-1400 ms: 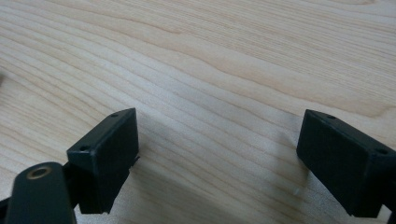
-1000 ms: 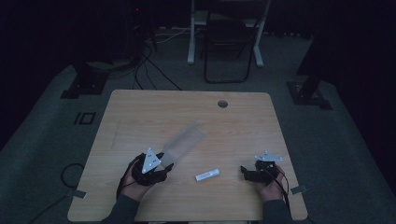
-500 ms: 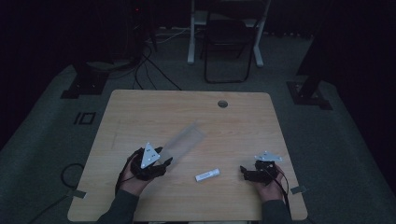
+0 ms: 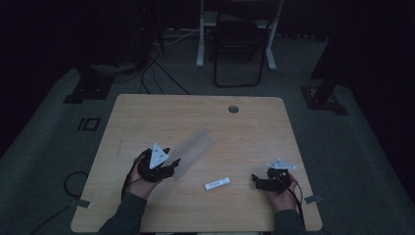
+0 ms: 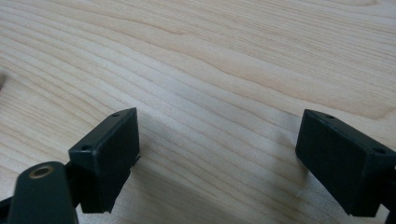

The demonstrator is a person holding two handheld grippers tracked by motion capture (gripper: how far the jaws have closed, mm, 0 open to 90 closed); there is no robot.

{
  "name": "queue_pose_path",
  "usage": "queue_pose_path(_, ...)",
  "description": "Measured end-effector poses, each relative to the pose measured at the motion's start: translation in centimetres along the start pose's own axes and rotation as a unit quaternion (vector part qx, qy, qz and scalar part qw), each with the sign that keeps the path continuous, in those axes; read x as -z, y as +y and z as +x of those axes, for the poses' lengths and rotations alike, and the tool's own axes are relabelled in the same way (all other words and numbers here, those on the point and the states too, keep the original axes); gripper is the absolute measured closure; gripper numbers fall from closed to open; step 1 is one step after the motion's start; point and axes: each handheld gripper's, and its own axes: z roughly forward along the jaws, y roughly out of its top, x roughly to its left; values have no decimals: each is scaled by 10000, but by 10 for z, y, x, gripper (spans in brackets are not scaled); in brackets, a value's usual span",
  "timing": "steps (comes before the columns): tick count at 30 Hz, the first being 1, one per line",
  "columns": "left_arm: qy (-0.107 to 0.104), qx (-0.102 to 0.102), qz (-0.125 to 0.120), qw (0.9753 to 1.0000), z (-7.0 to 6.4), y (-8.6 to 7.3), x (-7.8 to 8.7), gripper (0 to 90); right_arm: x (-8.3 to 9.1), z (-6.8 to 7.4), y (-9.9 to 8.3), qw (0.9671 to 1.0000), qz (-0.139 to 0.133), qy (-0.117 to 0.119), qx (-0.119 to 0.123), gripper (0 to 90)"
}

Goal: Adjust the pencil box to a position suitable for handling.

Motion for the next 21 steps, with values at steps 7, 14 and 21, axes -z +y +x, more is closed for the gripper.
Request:
queue_pose_path(7,3,-31,128,9999,4,8,-9,565,0,0,0,10000,0,-1,-3,134)
queue_pose_path(14,14,16,218,9998,8,13,-23,591,0,0,0,10000,-1,-1,-1,134)
queue_pose_path(21,66,58,407,9991,12,10,-40,591,0,0,0,10000,1,-1,-3,134)
